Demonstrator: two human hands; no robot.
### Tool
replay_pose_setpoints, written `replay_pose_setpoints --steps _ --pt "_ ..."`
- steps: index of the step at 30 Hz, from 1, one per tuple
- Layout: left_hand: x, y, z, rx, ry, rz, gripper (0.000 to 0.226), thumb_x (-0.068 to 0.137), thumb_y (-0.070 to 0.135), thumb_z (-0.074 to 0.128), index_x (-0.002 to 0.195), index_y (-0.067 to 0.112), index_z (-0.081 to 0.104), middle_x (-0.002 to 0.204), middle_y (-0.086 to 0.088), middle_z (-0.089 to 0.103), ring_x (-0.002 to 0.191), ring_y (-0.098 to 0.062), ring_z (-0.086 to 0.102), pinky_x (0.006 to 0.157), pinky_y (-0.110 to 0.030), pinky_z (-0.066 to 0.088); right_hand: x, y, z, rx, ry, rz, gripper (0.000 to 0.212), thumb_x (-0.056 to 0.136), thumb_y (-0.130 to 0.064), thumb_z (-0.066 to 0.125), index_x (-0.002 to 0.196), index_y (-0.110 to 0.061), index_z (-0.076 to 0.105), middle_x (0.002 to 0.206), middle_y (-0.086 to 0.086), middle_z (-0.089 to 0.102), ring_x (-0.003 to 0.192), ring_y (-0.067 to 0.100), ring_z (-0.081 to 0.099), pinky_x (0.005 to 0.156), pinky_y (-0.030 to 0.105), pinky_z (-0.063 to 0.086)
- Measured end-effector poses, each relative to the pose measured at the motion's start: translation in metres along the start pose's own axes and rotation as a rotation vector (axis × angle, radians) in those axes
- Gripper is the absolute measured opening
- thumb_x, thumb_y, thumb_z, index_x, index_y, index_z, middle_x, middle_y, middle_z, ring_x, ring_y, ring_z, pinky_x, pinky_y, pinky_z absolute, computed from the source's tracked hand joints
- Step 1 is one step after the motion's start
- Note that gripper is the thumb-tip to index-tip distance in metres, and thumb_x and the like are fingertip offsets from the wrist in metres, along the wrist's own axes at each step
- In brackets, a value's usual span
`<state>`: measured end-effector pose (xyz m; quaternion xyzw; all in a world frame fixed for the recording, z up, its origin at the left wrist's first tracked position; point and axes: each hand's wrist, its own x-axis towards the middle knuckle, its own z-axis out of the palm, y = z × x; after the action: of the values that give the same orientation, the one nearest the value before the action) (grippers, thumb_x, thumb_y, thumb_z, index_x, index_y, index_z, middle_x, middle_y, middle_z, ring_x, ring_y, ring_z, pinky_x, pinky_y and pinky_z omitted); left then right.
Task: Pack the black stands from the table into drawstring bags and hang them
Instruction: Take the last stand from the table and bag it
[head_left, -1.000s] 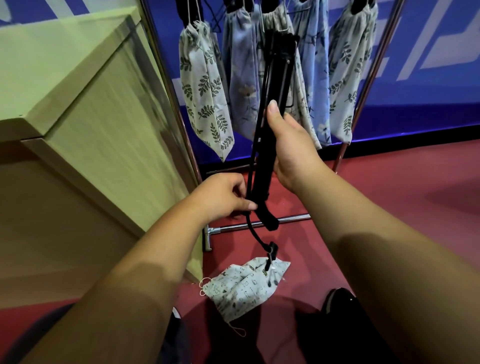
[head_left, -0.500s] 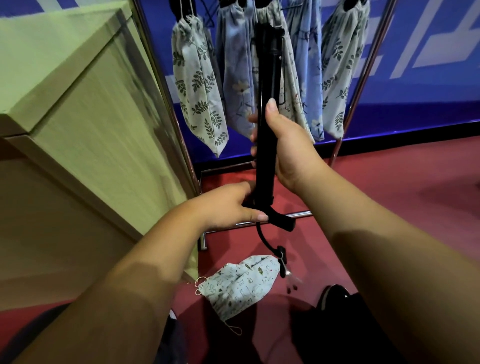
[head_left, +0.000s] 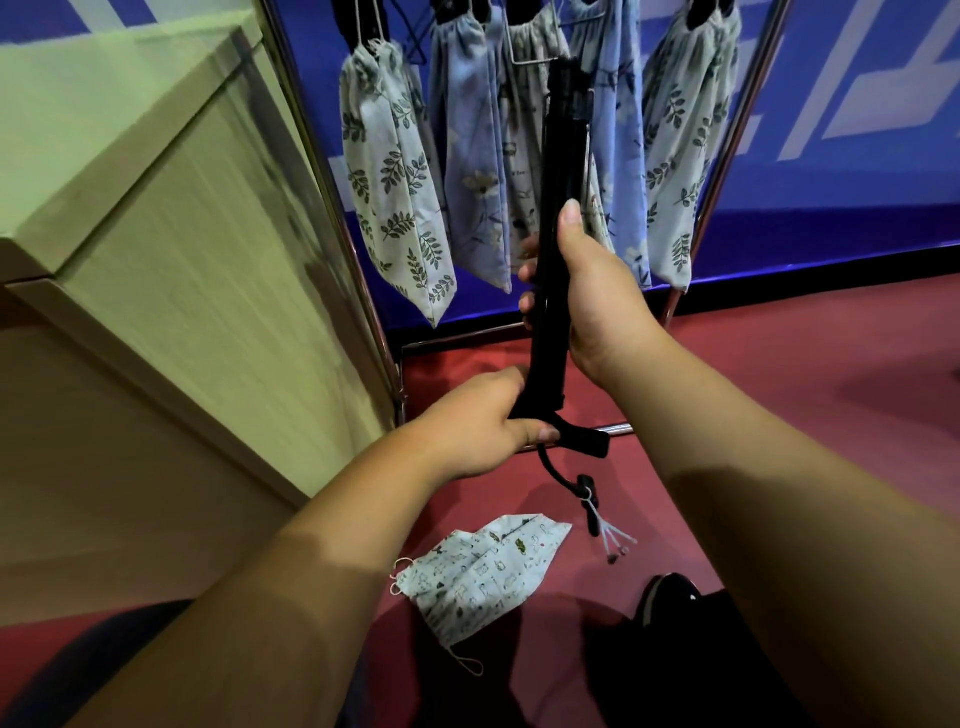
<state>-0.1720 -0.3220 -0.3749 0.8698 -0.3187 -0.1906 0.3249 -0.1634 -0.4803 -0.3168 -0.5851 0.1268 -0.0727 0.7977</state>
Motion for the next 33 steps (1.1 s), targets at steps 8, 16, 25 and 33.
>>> replay_pose_setpoints --steps 8,16,25,33 --pt "0.005 -0.001 -0.007 0.007 -0.027 -0.046 0.034 0.092 0.027 0.082 0.121 0.023 0.065 0.115 0.006 0.072 0.107 -0.013 0.069 0.1 -0.036 0.055 0.004 0.001 -0.002 -0.177 0.063 0.035 0.065 0.106 -0.07 0.036 0.115 -0.016 0.072 0.084 0.001 0.076 0.069 0.018 0.07 0.079 0.038 0.053" --pt "-0.001 -0.008 -0.026 -0.117 0.04 -0.085 0.038 0.084 0.034 0.086 0.115 0.027 0.067 0.108 0.007 0.075 0.103 -0.015 0.071 0.101 -0.043 0.056 -0.008 0.0 -0.001 -0.331 -0.055 0.023 0.067 0.093 -0.083 0.046 0.12 -0.027 0.071 0.095 -0.001 0.082 0.094 0.018 0.075 0.094 0.043 0.058" --pt "-0.016 -0.024 -0.029 0.039 0.037 -0.195 0.048 0.079 0.036 0.089 0.12 0.026 0.066 0.099 0.007 0.075 0.09 -0.011 0.069 0.09 -0.034 0.057 -0.017 0.006 0.005 -0.504 -0.015 -0.049 0.038 0.093 -0.051 0.072 0.095 -0.013 0.075 0.091 0.005 0.079 0.086 0.022 0.075 0.085 0.039 0.057" --pt "-0.028 -0.051 -0.034 0.232 0.154 -0.362 0.06 0.074 0.02 0.093 0.118 0.041 0.058 0.094 0.009 0.069 0.086 -0.02 0.068 0.082 -0.035 0.057 -0.024 0.019 -0.002 -0.955 -0.362 0.604 0.084 0.104 -0.075 0.034 0.11 -0.001 0.073 0.09 0.016 0.081 0.077 0.028 0.073 0.07 0.035 0.052"
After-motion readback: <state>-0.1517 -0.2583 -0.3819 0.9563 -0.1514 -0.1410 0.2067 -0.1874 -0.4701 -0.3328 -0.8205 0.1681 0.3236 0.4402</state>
